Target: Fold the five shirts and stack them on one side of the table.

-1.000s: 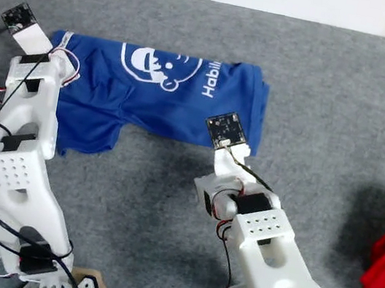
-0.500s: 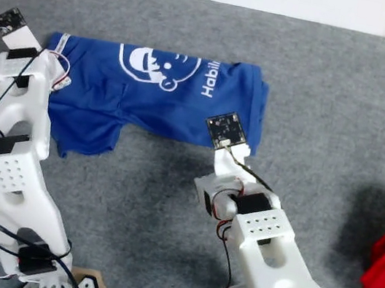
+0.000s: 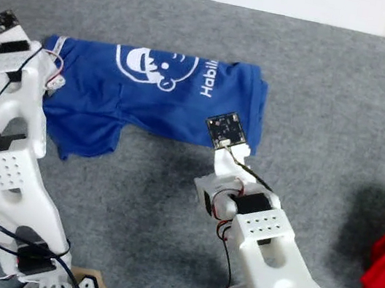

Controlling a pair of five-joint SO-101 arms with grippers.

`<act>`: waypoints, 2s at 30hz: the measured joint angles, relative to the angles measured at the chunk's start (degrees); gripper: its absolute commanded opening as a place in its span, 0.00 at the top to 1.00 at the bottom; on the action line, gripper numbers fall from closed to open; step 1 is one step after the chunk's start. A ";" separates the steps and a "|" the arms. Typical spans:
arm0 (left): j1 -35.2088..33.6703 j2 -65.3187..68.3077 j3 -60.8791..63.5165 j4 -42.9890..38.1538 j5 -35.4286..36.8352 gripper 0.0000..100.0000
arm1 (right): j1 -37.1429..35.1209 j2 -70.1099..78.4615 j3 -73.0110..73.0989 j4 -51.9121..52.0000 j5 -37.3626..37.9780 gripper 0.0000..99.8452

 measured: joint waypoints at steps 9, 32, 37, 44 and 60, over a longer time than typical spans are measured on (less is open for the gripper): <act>-0.44 0.09 -13.80 18.81 0.00 0.99 | 0.00 0.00 0.00 0.00 0.00 0.82; -0.62 -19.08 10.46 18.81 -8.70 1.00 | 0.00 0.00 0.00 0.00 0.00 0.82; -0.62 -31.38 30.51 6.59 -8.70 0.99 | 0.00 0.00 0.00 0.00 0.00 0.82; -0.62 -38.24 52.75 -10.81 -17.67 0.99 | 0.00 0.00 0.00 0.00 0.00 0.82; 3.87 -51.25 65.41 -16.70 -21.36 0.89 | 0.00 0.26 0.00 0.00 0.00 0.82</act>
